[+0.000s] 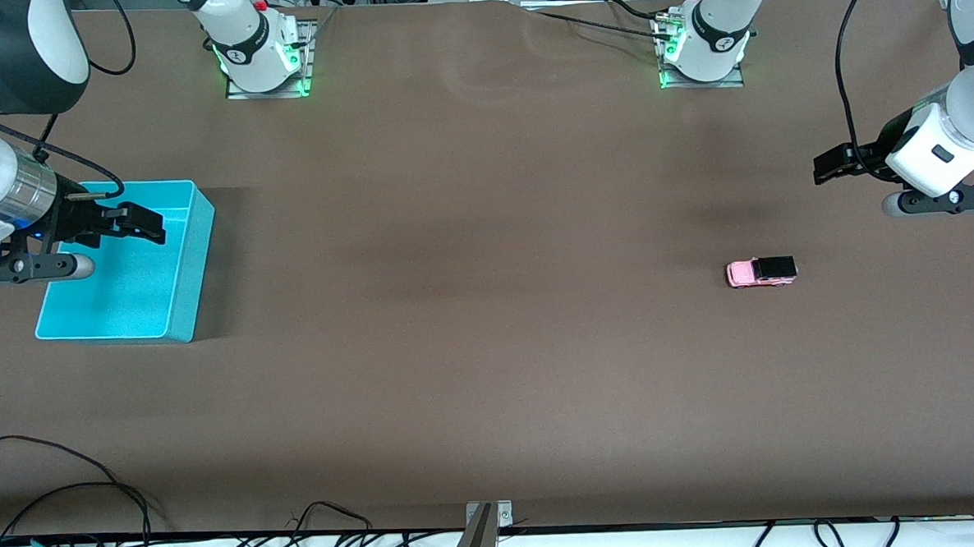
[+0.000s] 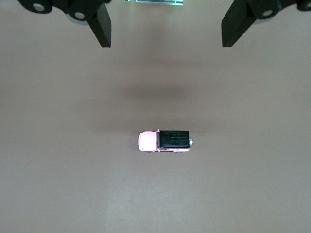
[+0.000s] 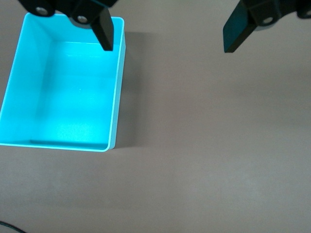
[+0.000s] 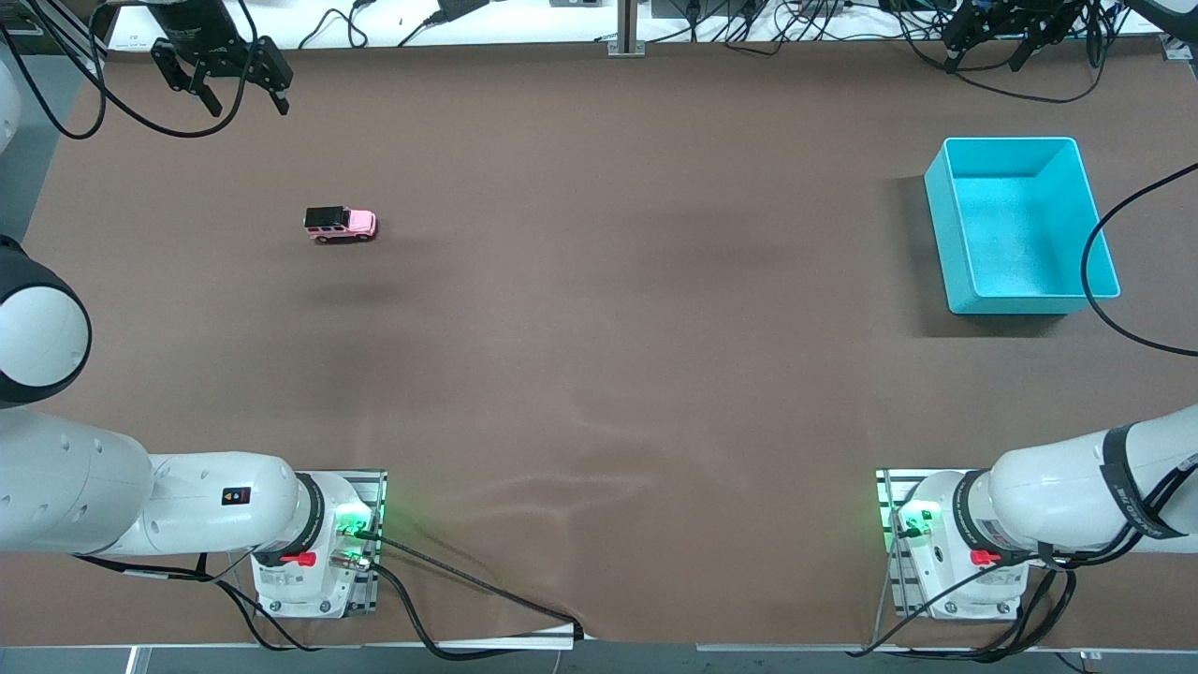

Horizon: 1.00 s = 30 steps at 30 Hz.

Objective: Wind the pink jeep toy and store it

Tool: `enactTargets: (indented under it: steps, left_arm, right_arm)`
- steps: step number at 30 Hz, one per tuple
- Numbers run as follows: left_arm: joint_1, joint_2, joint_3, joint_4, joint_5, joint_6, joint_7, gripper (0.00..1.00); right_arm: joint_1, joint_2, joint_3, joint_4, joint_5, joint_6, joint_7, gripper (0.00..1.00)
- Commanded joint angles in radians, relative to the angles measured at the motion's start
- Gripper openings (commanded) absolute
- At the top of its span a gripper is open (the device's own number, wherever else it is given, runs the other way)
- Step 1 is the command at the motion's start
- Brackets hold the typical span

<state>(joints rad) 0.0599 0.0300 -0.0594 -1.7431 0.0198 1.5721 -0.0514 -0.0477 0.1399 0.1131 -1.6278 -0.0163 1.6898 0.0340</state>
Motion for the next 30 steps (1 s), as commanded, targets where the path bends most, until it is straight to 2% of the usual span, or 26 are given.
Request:
enactTargets:
  steps: [1,9,10,11,26,30]
  left_arm:
    - [0.008,-0.033,-0.002,-0.061,0.028,0.043,0.022,1.00]
    - [0.014,-0.032,0.023,-0.170,0.040,0.175,0.022,1.00]
    - [0.014,-0.032,0.024,-0.193,0.040,0.209,0.022,1.00]
    - [0.014,-0.035,0.024,-0.264,0.040,0.303,0.022,1.00]
    - [0.014,-0.035,0.024,-0.427,0.038,0.525,0.024,1.00]
    - [0.014,-0.030,0.026,-0.481,0.038,0.626,0.024,1.00]
  right_arm:
    - [0.000,-0.006,0.003,-0.007,-0.016,0.008,0.003,1.00]
    - [0.000,-0.006,0.003,-0.007,-0.016,0.008,0.003,1.00]
    - [0.000,-0.006,0.003,-0.007,-0.014,0.008,0.003,1.00]
    - [0.000,-0.006,0.003,-0.007,-0.016,0.008,0.003,1.00]
    - [0.000,-0.006,0.003,-0.007,-0.014,0.008,0.003,1.00]
    - [0.000,-0.006,0.003,-0.007,-0.014,0.008,0.003,1.00]
